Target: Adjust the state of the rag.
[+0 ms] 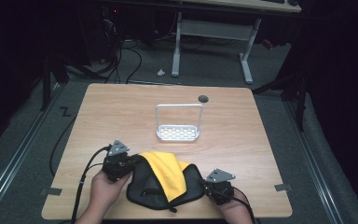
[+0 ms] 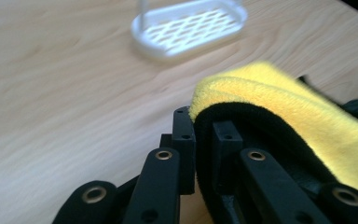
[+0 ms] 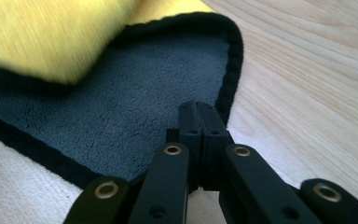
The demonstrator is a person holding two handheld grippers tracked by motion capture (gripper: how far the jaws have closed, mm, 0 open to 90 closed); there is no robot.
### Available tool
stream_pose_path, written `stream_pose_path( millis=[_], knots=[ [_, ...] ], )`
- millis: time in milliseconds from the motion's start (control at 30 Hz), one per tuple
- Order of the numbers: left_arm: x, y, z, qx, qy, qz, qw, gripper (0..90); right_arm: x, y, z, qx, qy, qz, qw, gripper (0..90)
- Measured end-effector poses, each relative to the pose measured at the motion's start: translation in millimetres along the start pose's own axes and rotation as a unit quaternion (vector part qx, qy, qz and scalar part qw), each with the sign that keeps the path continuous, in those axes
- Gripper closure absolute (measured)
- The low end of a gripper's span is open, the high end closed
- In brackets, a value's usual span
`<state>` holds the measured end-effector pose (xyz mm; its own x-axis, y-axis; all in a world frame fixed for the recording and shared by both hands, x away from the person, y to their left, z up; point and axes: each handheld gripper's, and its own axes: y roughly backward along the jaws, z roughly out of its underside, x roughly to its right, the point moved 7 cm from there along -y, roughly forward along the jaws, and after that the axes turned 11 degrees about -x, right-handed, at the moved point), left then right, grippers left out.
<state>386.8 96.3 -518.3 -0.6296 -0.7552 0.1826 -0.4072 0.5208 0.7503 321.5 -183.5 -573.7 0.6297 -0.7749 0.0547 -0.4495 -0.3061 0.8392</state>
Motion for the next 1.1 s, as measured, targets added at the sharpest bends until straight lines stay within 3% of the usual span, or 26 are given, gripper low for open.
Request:
stream_pose_path(
  millis=[167, 300, 367, 433, 500, 633, 700, 733, 800, 933, 1033, 1100],
  knots=[
    [-30.1, -3.2, 38.2, -0.014, 0.043, -0.004, 0.9990, 82.4, 5.3, 0.7, 1.5, -0.001, -0.008, 0.013, 0.9999, 90.0],
    [-45.0, -6.2, 62.8, -0.028, 0.068, 0.001, 0.9973, 81.5, 16.1, 3.3, 6.0, -0.005, -0.021, 0.032, 0.9992, 90.0],
    [-47.5, -6.7, 66.3, -0.032, 0.070, 0.006, 0.9971, 79.7, 23.8, 5.3, 8.4, -0.005, -0.031, 0.039, 0.9988, 90.0],
    [-46.7, -7.0, 65.8, -0.034, 0.058, -0.005, 0.9977, 79.4, 25.9, 6.3, 9.1, -0.006, -0.036, 0.047, 0.9983, 90.0],
    [-48.1, -8.8, 66.7, -0.038, 0.046, -0.023, 0.9980, 78.6, 31.3, 6.8, 13.2, -0.017, -0.036, 0.070, 0.9967, 90.0],
    [-49.4, 0.6, 68.1, -0.033, 0.060, -0.013, 0.9976, 64.9, 38.9, 9.7, 17.3, -0.015, -0.059, 0.066, 0.9960, 90.0],
    [-49.3, 11.3, 69.0, -0.021, 0.064, -0.019, 0.9976, 62.1, 37.9, 13.3, 13.7, 0.003, -0.063, 0.060, 0.9962, 90.0],
    [-48.4, 16.2, 69.1, -0.015, 0.067, -0.021, 0.9974, 60.9, 34.3, 16.7, 7.6, 0.020, -0.057, 0.058, 0.9965, 89.9],
    [-43.7, 23.4, 68.2, -0.003, 0.065, -0.020, 0.9977, 60.9, 30.7, 17.6, 4.6, 0.027, -0.053, 0.053, 0.9968, 89.8],
    [-28.0, 26.6, 64.4, -0.002, 0.034, -0.036, 0.9987, 59.7, 16.8, 16.3, -3.4, 0.037, -0.026, 0.041, 0.9981, 88.5],
    [-10.0, 24.7, 58.9, 0.007, 0.033, 0.012, 0.9994, 54.5, 6.5, 13.2, -5.4, 0.031, -0.006, 0.031, 0.9990, 87.1],
    [8.7, 20.2, 52.8, 0.009, 0.014, 0.038, 0.9991, 52.4, 4.9, 12.1, -5.7, 0.030, -0.002, 0.030, 0.9991, 87.0]
  ],
)
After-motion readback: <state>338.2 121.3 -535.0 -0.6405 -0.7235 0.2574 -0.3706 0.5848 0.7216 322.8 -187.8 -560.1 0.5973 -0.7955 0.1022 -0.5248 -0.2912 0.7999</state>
